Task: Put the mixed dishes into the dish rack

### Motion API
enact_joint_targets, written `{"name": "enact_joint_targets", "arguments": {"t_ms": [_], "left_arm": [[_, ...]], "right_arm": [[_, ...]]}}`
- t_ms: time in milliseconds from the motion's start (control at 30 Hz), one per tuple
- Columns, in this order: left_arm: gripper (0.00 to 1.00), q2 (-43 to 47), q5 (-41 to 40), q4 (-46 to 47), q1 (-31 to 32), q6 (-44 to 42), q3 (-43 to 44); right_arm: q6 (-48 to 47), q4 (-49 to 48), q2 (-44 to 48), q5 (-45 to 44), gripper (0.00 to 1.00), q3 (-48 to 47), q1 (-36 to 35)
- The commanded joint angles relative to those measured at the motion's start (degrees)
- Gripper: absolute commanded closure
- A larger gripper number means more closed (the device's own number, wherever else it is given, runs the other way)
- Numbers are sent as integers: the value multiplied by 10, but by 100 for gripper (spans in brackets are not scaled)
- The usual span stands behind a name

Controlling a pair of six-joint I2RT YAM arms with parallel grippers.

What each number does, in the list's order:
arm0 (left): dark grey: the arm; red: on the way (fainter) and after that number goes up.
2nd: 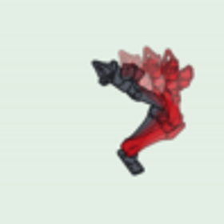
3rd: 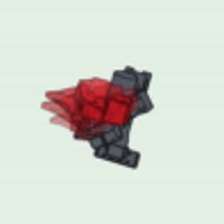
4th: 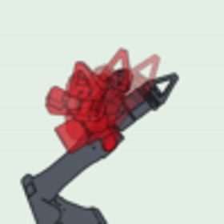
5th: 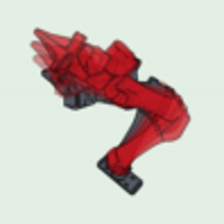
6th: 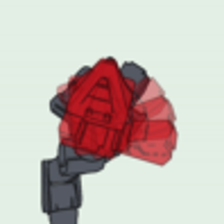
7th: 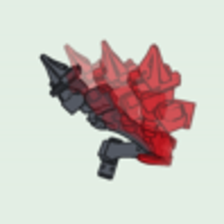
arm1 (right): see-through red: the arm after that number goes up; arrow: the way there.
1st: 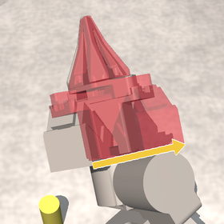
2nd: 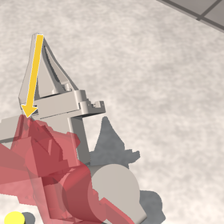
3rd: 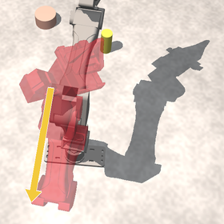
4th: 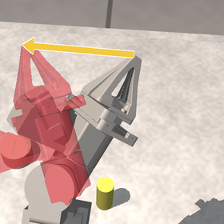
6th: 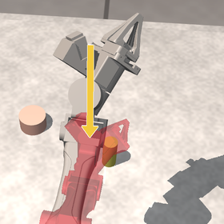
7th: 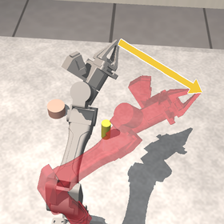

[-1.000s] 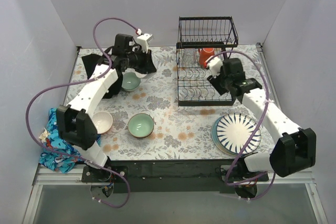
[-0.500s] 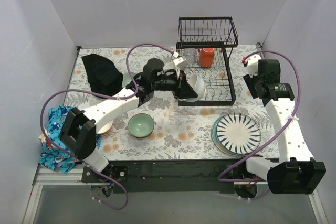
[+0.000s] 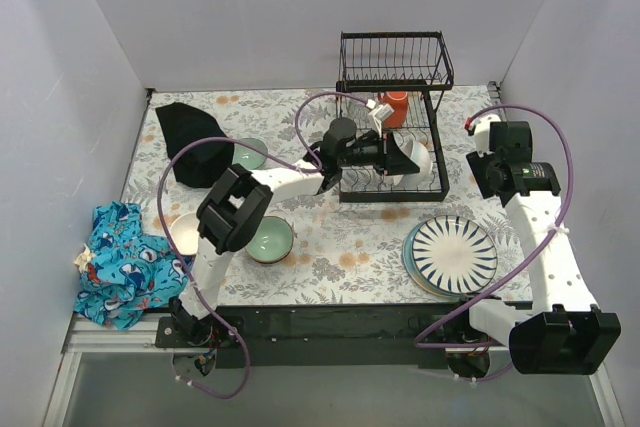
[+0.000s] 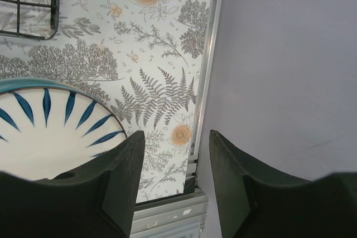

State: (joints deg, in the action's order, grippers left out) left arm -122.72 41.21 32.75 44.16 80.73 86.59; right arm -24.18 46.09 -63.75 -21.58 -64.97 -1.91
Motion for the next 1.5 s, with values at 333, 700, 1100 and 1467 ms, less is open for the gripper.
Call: {"name": "enact_joint_targets", "arguments": {"t_ms": [333, 700, 1100, 1467], "left_arm": [[100, -156, -72, 255, 43, 200, 157], [100, -207, -123, 225, 48, 233, 221], [100, -253, -138, 235, 26, 303, 241], [100, -271, -139, 254, 16, 361, 240]], "right_arm": [[5, 44, 36, -20, 42, 39, 14], [15, 50, 25, -1, 42, 47, 43], [11, 55, -5, -5, 42, 32, 60], [5, 57, -31, -6, 42, 16, 69]]}}
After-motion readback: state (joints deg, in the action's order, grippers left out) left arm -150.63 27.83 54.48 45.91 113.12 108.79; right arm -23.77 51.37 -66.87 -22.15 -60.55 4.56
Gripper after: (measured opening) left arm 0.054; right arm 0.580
